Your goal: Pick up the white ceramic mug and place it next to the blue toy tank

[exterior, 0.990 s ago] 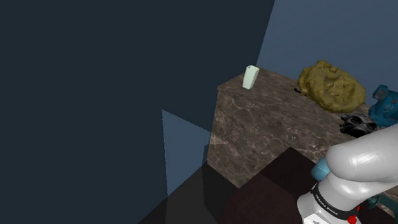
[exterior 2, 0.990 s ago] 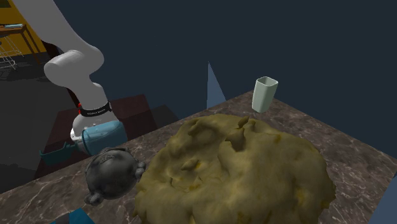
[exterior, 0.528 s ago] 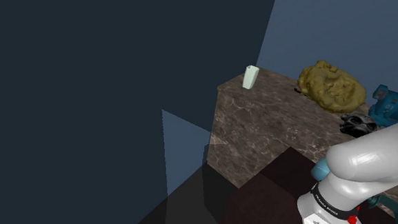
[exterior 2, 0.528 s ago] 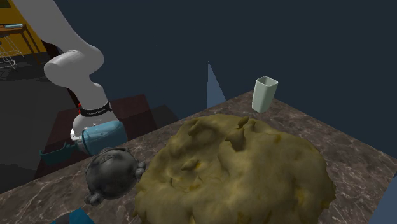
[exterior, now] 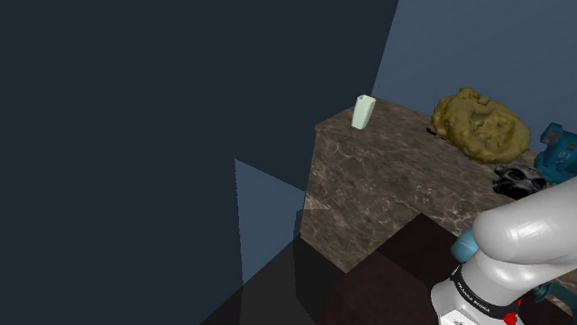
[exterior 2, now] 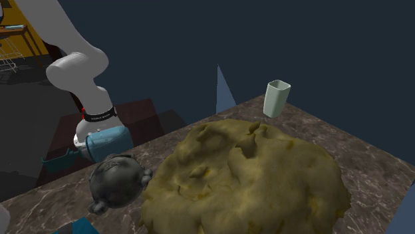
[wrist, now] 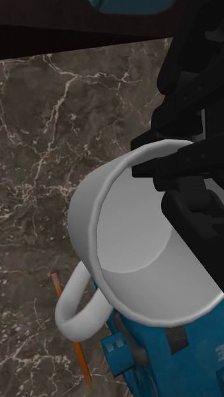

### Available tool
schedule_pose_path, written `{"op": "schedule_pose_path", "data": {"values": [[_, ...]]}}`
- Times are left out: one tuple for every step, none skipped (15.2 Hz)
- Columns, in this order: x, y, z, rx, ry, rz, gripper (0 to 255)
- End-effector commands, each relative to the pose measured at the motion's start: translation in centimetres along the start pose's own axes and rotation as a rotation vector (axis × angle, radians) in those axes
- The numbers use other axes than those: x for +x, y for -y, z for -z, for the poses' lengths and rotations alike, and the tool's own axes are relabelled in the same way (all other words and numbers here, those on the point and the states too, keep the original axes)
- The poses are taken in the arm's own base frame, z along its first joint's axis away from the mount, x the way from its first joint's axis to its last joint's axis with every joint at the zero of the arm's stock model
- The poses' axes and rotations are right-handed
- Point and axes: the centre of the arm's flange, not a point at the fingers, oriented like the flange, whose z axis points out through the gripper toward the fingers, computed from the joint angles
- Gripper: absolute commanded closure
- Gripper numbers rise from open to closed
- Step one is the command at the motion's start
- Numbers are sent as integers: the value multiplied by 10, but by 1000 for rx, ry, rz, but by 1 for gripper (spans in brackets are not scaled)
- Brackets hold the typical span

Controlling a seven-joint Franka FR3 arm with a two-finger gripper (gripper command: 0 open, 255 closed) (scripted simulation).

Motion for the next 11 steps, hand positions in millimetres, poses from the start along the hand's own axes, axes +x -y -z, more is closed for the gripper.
{"op": "schedule_pose_path", "data": {"values": [[0, 1, -11, -1, 0, 0, 255], [0, 1, -16, -1, 0, 0, 255], [0, 2, -22, -1, 0, 0, 255], [0, 2, -27, -1, 0, 0, 255], [0, 2, -32, -1, 0, 0, 255], [0, 3, -37, -1, 0, 0, 255], [0, 3, -43, -1, 0, 0, 255], [0, 3, -48, -1, 0, 0, 255], [1, 3, -53, -1, 0, 0, 255], [1, 4, -59, -1, 0, 0, 255], [1, 4, -64, -1, 0, 0, 255]]}}
